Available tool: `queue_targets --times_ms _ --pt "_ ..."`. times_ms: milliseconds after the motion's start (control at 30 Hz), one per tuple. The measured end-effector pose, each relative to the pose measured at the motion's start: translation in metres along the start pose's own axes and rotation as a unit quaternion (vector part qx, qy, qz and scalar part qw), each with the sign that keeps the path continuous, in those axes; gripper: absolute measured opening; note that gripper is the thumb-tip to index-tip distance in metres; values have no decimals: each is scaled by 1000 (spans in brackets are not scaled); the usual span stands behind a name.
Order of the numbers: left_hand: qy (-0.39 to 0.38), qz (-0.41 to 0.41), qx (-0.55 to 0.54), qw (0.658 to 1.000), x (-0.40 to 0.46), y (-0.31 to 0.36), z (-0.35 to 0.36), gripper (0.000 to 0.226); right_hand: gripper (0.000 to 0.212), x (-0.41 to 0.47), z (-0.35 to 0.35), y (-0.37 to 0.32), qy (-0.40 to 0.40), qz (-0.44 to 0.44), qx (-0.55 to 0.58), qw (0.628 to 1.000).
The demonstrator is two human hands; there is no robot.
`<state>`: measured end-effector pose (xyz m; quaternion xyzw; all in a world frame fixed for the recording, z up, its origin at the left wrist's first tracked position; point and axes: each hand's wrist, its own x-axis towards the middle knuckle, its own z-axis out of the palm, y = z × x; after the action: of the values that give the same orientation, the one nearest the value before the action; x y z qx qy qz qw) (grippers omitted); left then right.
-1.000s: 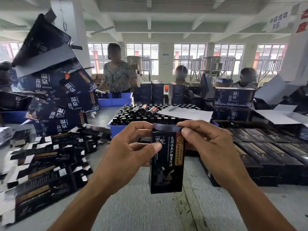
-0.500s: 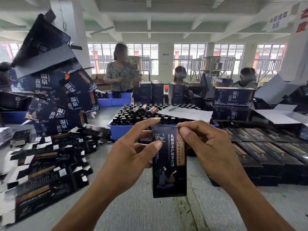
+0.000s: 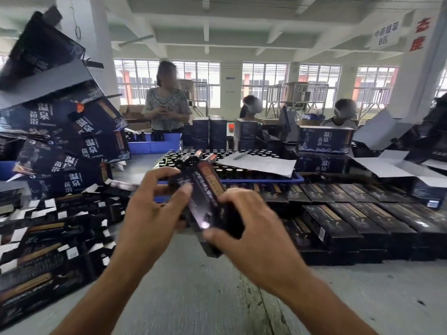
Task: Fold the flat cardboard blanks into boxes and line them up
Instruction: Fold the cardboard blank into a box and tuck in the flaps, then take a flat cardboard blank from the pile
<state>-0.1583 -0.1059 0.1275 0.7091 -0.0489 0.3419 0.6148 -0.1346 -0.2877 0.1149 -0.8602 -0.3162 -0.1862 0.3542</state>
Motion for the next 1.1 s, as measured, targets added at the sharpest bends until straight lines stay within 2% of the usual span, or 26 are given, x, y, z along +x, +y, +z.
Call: queue_targets --times_ms 67,167,233,300,433,533,633,700,767,833,900,967,1100 --pt "18 -23 -4 1000 4 -4 -1 20 55 -5 13 -3 -12 -33 -80 996" --pt "-11 -61 24 998 3 -7 2 23 51 -3 21 3 14 -21 -121 992" --pt "-46 -74 62 994 2 -10 3 33 50 3 17 18 22 22 -146 989" --pt "-65 -75 83 992 2 -10 2 45 50 11 9 43 20 81 -217 972" --pt "-84 -71 74 991 2 -5 -2 41 53 18 -3 95 12 211 -316 925" --pt "-105 -78 83 988 2 -3 -4 42 49 13 1 125 -13 262 -361 895" --pt "-137 -94 118 979 3 -1 -6 33 55 9 8 139 -61 287 -380 877" --pt "-172 -106 156 967 3 2 -7 28 62 9 7 139 -49 270 -383 882" --pt "-223 -108 209 946 0 4 -6 28 61 11 6 130 -6 221 -364 905" --pt "-265 -104 257 924 -3 4 -4 37 49 10 15 115 47 146 -288 945" --pt "-290 -85 323 897 -4 0 -4 45 34 3 38 99 53 102 -212 970" --pt "-300 -65 408 860 -1 -7 -9 52 29 -9 68 91 12 85 -182 980" --pt "-271 -43 534 800 11 -21 -29 58 48 -23 98 93 -152 128 -154 968"
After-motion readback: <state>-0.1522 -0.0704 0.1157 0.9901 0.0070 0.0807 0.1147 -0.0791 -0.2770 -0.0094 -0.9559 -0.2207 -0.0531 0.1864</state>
